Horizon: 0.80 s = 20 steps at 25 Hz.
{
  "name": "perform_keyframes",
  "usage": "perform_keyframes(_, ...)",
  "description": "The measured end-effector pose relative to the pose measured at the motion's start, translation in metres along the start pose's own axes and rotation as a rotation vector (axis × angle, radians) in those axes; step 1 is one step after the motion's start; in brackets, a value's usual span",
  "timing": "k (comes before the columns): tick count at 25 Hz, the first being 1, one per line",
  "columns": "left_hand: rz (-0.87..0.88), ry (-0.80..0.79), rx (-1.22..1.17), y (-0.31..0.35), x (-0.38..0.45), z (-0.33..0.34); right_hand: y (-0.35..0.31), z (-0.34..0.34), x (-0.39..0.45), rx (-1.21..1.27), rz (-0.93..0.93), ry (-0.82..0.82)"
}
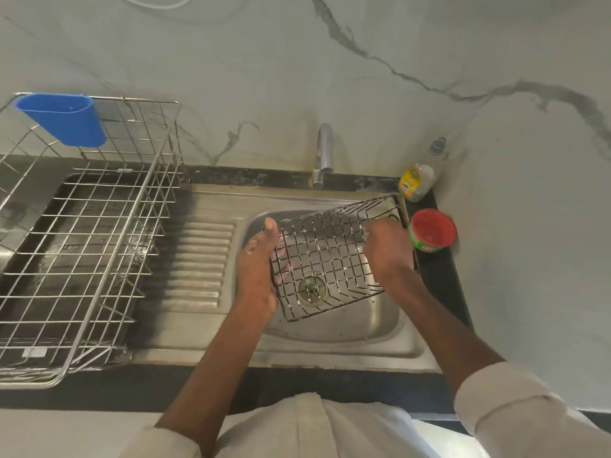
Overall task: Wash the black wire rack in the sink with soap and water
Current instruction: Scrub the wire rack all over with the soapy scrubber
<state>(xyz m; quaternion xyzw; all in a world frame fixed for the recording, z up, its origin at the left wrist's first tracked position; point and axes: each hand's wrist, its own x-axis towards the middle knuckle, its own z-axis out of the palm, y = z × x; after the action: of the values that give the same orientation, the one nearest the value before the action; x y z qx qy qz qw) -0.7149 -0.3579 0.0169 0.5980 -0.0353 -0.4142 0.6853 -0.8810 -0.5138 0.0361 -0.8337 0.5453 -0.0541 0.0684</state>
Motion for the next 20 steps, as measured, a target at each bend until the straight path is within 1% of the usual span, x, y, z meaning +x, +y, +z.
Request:
perform_keyframes(2,0.031,0.016,0.014,0.0,0.0,0.005,-0.008,0.002,-0.011,0.013,0.086,0.025)
perform_keyframes(3,0.036,0.025,0.011,0.001,0.0,0.007,-0.016,0.007,-0.021,0.029,0.099,0.022)
perform_keyframes(4,0.04,0.037,0.01,0.001,0.0,0.009,-0.028,0.012,-0.031,0.059,0.085,-0.008)
perform_keyframes(6,0.056,0.045,0.011,0.002,-0.001,0.01,-0.049,0.019,-0.048,0.11,-0.005,-0.127)
perform_keyframes(7,0.066,0.042,0.006,0.002,0.0,0.009,-0.052,0.018,-0.049,0.132,-0.031,-0.161)
perform_keyframes(8,0.071,0.037,0.002,0.002,-0.001,0.008,-0.048,0.015,-0.042,0.114,-0.027,-0.15)
perform_keyframes(11,0.087,0.018,-0.022,0.003,-0.005,0.003,-0.019,-0.001,-0.019,0.015,0.086,-0.037)
perform_keyframes(14,0.1,0.013,-0.024,0.004,-0.008,0.002,-0.014,-0.003,-0.029,-0.038,0.108,-0.044)
perform_keyframes(17,0.118,0.026,-0.03,0.001,-0.008,-0.001,-0.038,0.001,-0.048,0.002,0.103,-0.16)
perform_keyframes(20,0.122,0.07,-0.061,-0.004,-0.009,-0.006,-0.064,0.006,-0.059,0.025,0.002,-0.233)
